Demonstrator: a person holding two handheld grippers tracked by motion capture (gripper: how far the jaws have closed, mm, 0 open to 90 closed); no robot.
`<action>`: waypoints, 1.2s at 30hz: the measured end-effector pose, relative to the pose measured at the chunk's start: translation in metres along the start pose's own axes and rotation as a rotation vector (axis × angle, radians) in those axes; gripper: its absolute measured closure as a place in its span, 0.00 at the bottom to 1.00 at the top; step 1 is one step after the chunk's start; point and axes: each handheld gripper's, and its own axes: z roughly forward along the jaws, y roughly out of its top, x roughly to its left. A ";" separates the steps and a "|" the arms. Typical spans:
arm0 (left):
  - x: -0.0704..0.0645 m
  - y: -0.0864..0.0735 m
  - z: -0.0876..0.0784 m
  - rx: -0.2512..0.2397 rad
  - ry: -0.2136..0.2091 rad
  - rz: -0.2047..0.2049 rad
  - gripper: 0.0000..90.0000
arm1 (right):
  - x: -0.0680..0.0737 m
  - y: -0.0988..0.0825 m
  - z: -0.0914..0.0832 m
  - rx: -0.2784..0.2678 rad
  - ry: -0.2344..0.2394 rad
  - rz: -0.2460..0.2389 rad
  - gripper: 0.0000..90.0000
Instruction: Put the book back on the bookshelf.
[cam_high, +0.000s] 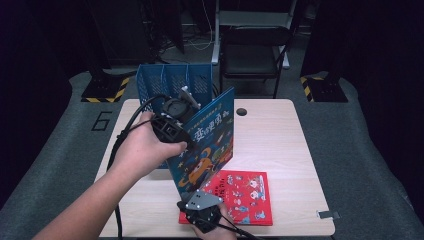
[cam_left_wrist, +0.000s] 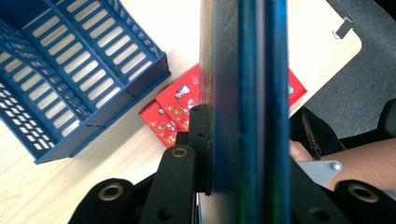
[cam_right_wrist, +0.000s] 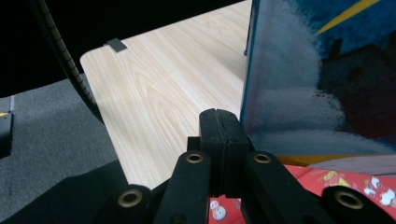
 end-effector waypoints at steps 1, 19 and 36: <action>0.001 0.000 -0.002 -0.003 0.007 -0.005 0.92 | 0.000 0.002 0.000 -0.002 -0.002 0.005 1.00; 0.024 -0.001 -0.034 -0.035 0.029 -0.058 0.92 | 0.001 0.036 0.006 -0.042 -0.006 -0.028 1.00; 0.045 -0.011 -0.056 -0.057 0.060 -0.121 0.92 | 0.007 0.056 0.022 -0.064 0.014 -0.020 1.00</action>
